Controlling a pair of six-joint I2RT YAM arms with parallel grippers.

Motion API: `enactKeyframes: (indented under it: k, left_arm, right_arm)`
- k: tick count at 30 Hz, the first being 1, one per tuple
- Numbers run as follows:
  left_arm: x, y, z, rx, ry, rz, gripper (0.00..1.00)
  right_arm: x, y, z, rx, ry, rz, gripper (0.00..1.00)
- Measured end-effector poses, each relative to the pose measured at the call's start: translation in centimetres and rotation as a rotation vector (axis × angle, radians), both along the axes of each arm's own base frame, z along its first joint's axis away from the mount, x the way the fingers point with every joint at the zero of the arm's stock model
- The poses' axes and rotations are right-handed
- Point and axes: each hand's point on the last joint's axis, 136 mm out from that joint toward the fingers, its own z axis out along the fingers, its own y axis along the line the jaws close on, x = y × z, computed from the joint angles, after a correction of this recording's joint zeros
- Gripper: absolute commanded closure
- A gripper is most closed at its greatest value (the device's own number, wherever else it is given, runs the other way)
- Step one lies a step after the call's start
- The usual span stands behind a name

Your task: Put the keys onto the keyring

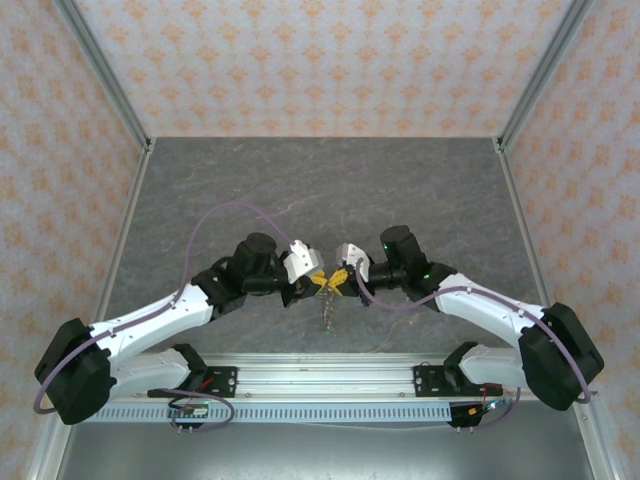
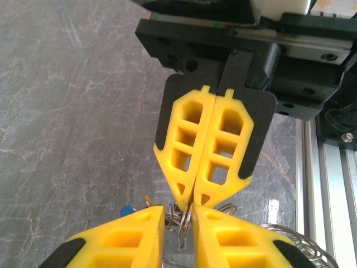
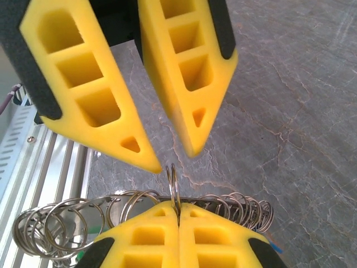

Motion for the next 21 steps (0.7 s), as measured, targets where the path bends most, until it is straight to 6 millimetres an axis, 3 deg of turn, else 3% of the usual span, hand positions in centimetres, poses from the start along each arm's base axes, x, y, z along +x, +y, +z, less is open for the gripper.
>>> enactKeyframes:
  k: [21]
  left_arm:
    - [-0.2, 0.1, -1.5, 0.093, 0.034, -0.038, 0.83]
  right_arm:
    - [-0.1, 0.0, 0.2, -0.001, -0.013, 0.013, 1.00]
